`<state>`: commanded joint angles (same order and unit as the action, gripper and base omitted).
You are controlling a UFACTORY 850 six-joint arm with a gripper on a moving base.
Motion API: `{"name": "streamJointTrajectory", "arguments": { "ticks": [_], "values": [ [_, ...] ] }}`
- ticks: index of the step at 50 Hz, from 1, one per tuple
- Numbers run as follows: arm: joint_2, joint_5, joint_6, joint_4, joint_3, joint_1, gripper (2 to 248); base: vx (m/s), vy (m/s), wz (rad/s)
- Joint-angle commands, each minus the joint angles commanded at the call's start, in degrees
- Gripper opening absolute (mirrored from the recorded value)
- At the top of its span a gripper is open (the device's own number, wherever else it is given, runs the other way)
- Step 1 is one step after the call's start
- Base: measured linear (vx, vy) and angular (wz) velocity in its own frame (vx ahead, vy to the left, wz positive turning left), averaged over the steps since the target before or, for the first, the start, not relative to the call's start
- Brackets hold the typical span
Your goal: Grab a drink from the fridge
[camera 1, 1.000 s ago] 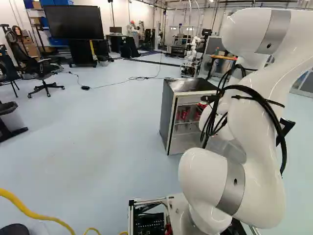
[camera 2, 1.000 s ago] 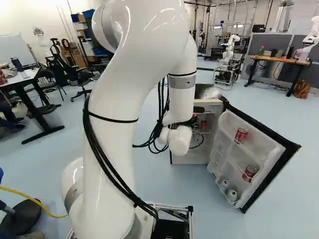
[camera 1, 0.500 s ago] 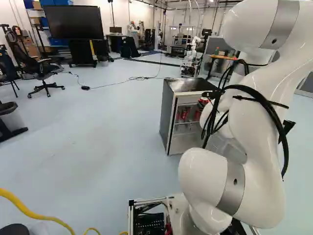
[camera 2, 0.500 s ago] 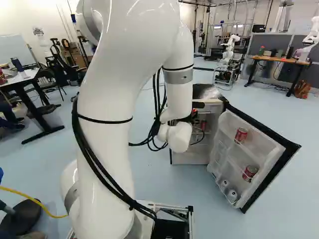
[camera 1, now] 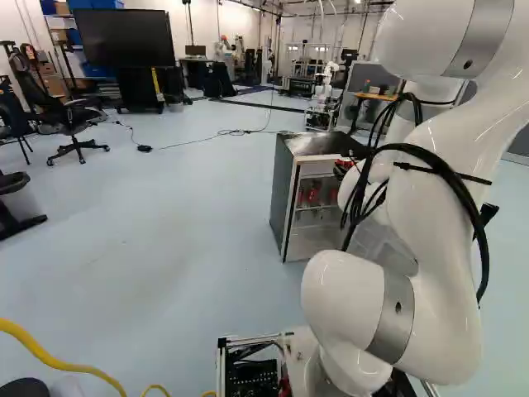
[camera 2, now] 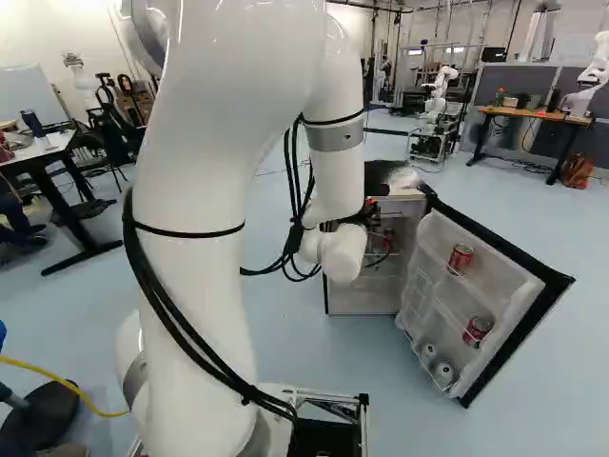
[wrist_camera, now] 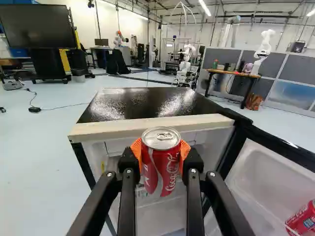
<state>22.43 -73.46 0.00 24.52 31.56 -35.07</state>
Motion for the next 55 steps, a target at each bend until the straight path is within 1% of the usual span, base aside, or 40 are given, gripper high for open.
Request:
{"name": "streamJointTrajectory", "arguments": {
  "ticks": [55],
  "values": [
    [-2.64,8.08,0.00,0.00,5.88,2.57,94,0.000,0.000,0.000]
  ]
}}
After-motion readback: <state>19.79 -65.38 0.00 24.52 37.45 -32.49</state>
